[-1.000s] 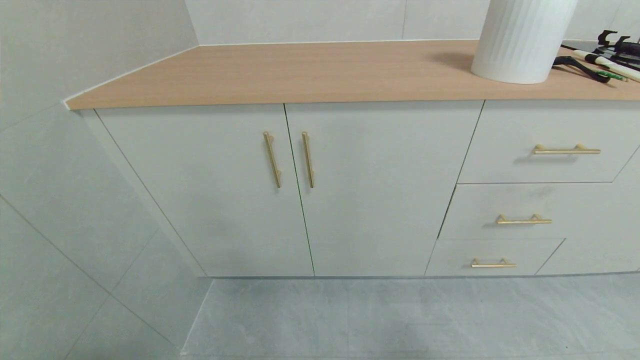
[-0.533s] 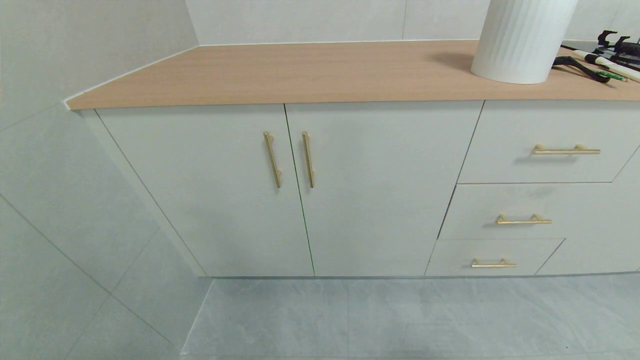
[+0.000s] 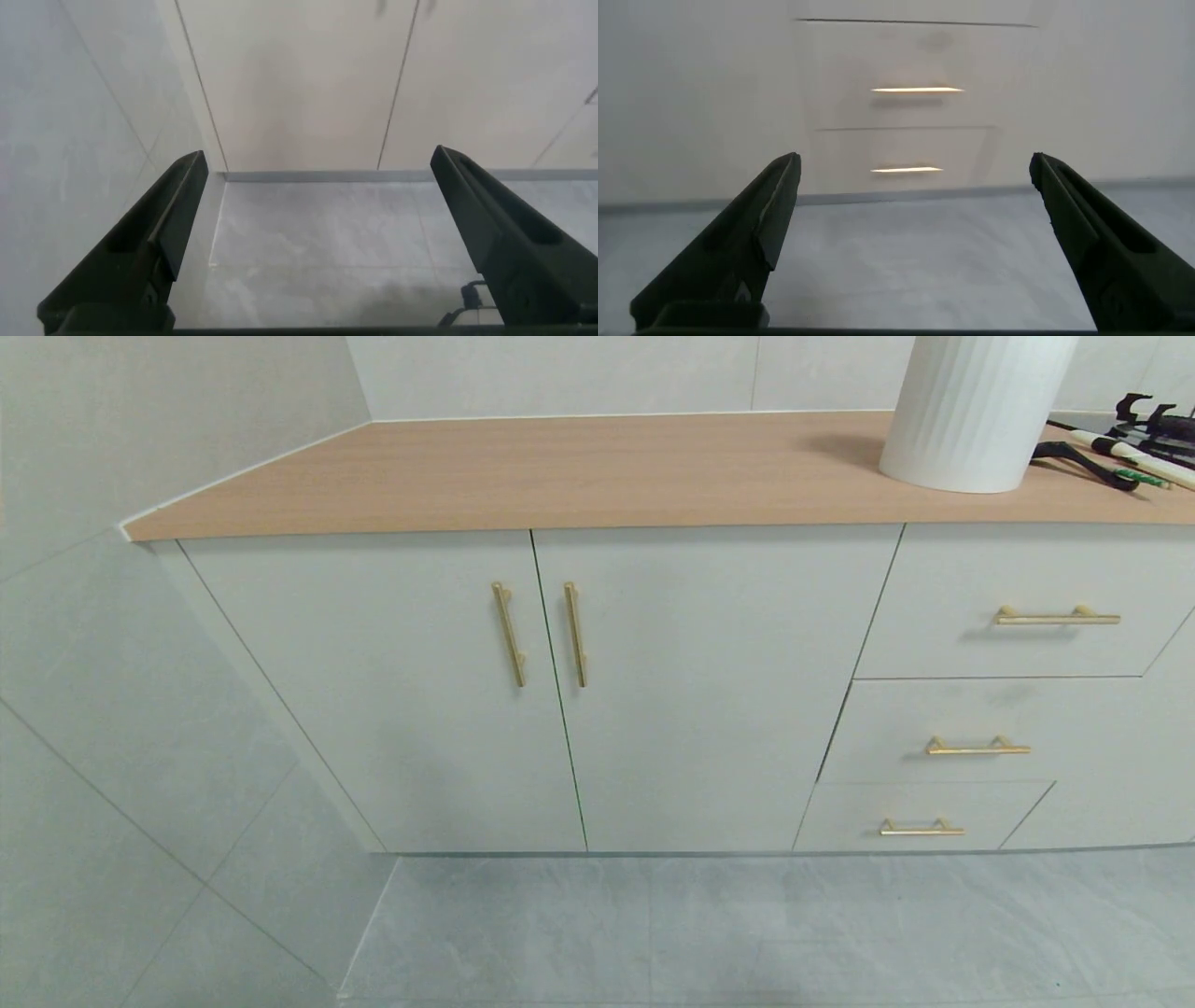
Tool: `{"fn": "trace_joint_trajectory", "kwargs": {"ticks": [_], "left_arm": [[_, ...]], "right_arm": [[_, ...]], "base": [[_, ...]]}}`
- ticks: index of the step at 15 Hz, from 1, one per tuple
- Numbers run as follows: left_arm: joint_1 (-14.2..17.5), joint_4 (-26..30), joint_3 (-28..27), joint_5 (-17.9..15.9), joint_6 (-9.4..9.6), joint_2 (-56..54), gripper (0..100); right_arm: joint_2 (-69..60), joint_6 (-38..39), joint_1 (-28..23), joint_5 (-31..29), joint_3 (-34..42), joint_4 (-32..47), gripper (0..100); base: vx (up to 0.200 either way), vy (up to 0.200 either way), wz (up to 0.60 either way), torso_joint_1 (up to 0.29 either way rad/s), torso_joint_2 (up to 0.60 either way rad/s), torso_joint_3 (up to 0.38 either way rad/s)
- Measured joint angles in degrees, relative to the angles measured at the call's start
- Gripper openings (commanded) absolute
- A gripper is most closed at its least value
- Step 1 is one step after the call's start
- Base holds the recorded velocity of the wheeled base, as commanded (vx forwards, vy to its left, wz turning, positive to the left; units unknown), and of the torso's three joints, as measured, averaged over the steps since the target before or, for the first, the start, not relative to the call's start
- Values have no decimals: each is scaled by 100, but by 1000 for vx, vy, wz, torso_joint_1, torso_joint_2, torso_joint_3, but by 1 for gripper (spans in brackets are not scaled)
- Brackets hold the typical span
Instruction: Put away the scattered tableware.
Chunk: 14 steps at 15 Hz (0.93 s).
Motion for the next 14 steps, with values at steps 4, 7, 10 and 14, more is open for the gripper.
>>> {"fn": "trace_joint_trajectory", "kwargs": {"ticks": [4, 7, 10, 14], "left_arm": [[0, 0, 24, -6, 60, -7, 100], [0, -2, 26, -6, 27, -10, 100], [0, -10, 28, -6, -15, -10, 100], [0, -15, 33, -6, 18, -10, 100]], "right_arm": [[16, -9, 18, 931, 0, 321, 100], [0, 50, 21, 872, 0, 323, 100], [-2, 83, 21, 835, 0, 329, 100], [-5, 110, 18, 828, 0, 334, 100]], "base": [[0, 0, 0, 0, 0, 0], [0, 0, 0, 0, 0, 0], [0, 0, 0, 0, 0, 0], [0, 0, 0, 0, 0, 0]]}}
